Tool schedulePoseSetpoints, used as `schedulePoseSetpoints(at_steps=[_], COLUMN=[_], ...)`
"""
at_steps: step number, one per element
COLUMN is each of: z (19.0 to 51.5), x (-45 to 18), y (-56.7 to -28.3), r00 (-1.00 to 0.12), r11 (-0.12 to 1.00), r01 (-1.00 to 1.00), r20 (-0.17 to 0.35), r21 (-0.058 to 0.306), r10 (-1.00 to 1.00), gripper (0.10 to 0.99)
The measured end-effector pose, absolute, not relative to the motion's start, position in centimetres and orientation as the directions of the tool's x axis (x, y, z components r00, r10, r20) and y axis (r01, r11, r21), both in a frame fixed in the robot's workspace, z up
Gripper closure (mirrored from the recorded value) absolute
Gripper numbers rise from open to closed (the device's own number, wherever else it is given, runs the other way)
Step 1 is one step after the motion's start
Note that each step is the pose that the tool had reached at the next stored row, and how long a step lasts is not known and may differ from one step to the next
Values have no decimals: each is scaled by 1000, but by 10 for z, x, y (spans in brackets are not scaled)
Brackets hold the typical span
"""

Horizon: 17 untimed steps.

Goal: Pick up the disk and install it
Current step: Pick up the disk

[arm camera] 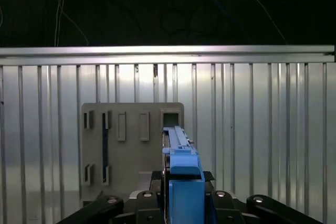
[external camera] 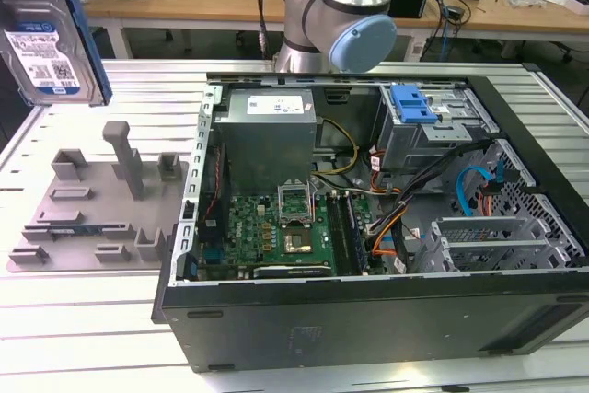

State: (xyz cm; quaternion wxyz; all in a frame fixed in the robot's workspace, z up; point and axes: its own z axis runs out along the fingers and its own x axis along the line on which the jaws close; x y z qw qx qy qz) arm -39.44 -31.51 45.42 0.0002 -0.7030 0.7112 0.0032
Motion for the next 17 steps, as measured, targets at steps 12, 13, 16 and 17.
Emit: schedulePoseSetpoints(at_steps=[12,13,16,17], z=[472,472,473,473], x=[-373,-369,-360,-355], y=[-331,-333,-336,-338], r00=[-13,-13,-13,-13], r11=[13,13,13,13], r01=[-1000,-1000,-1000,-1000], r20=[-3,-3,-3,-3], r21=[18,20,24,27], r10=[-1000,-1000,-1000,-1000], gripper=[718,718,718,718])
